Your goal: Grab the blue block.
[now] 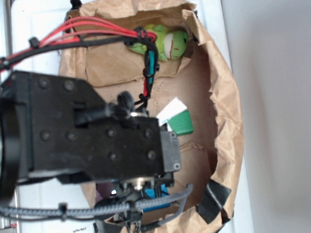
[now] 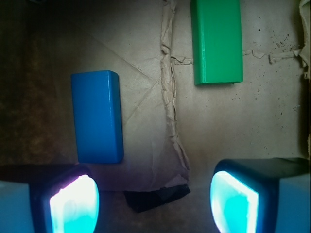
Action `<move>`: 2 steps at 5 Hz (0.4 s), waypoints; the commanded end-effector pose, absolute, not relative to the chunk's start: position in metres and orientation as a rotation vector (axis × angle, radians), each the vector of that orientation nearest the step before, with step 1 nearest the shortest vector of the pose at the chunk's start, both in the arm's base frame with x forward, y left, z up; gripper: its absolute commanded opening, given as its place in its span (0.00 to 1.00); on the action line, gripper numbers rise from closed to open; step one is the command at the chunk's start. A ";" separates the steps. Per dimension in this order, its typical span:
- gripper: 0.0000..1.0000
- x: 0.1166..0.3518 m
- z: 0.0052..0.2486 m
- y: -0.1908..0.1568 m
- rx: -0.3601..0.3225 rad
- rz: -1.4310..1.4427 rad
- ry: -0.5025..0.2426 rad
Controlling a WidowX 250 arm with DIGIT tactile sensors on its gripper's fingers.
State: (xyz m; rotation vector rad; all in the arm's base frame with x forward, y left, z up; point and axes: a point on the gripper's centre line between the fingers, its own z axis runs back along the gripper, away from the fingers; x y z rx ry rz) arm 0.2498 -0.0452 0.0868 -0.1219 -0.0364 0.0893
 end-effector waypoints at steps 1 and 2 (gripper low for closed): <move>1.00 0.283 0.082 -0.024 -0.137 0.106 -0.127; 1.00 0.291 0.082 -0.015 -0.140 0.136 -0.119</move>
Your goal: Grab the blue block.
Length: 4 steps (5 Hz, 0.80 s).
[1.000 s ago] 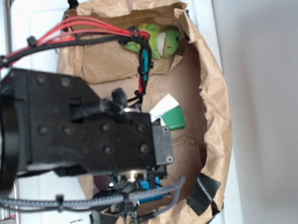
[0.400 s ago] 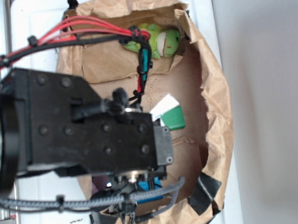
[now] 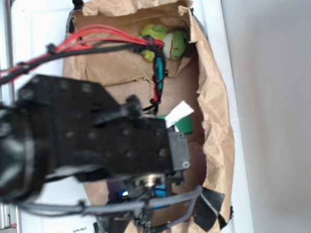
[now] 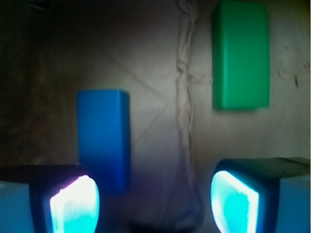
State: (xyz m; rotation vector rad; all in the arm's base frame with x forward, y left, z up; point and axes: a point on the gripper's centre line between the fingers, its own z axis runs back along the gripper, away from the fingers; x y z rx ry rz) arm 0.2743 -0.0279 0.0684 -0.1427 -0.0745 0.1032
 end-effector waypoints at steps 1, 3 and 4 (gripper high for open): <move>1.00 0.297 0.083 -0.009 -0.140 0.154 -0.079; 1.00 0.306 0.080 -0.002 -0.143 0.191 -0.053; 1.00 0.293 0.071 -0.020 -0.164 0.140 -0.056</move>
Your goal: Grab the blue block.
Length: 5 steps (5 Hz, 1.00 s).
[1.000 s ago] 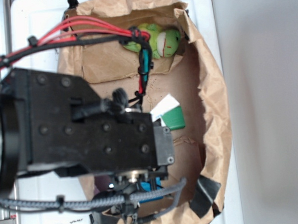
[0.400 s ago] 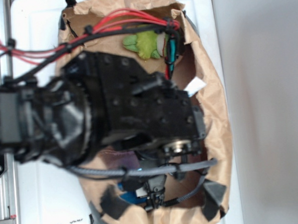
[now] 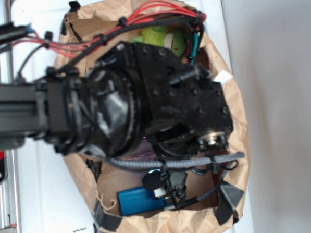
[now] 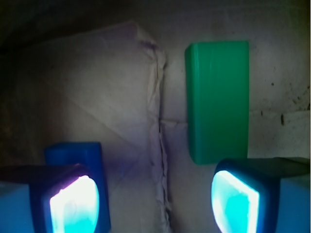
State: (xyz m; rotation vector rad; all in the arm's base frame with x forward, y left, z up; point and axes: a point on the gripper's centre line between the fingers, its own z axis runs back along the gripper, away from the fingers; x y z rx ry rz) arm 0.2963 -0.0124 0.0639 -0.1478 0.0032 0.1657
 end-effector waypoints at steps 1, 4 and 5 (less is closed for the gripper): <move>1.00 0.267 0.070 -0.044 -0.203 0.060 -0.059; 1.00 0.233 0.095 -0.072 -0.324 -0.016 0.012; 1.00 0.236 0.104 -0.074 -0.367 -0.007 -0.006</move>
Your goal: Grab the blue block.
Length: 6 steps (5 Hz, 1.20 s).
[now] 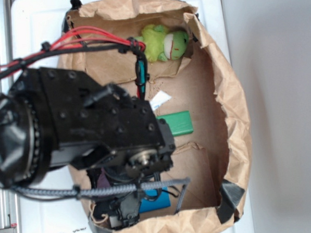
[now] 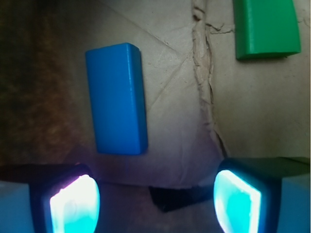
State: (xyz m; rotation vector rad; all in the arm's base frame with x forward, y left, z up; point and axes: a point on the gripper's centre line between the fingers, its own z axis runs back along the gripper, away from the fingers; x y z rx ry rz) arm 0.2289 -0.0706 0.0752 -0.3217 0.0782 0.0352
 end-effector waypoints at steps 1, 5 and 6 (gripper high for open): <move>1.00 0.243 0.097 -0.076 -0.364 0.011 -0.015; 1.00 0.253 0.069 -0.095 -0.391 0.047 -0.060; 1.00 0.261 0.056 -0.104 -0.373 0.063 -0.042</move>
